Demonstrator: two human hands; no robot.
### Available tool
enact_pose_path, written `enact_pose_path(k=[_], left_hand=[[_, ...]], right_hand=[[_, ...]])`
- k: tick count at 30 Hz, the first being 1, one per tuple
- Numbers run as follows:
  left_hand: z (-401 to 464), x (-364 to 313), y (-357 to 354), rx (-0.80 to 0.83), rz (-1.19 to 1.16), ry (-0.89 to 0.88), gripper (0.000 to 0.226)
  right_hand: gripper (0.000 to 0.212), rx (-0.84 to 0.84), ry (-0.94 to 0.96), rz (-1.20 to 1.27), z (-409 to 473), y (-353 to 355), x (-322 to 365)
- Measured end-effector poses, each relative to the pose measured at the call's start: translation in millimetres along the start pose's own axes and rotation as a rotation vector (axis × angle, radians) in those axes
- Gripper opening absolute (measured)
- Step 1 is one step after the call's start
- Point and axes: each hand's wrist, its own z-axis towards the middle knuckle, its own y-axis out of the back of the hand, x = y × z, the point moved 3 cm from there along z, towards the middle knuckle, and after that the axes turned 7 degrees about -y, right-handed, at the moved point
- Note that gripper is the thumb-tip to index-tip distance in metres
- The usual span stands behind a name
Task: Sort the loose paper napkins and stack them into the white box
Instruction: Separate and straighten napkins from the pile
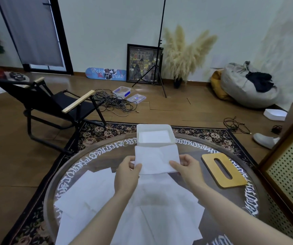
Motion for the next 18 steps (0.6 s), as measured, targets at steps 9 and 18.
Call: enact_pose_path(k=[9, 18], left_hand=[[78, -20, -16, 0.027, 0.142, -0.020, 0.020], [136, -27, -30, -0.020, 0.325, -0.071, 0.022]], right_hand=[[0.007, -0.096, 0.094, -0.238, 63, -6, 36], [0.005, -0.175, 0.077, -0.338, 118, -16, 51]])
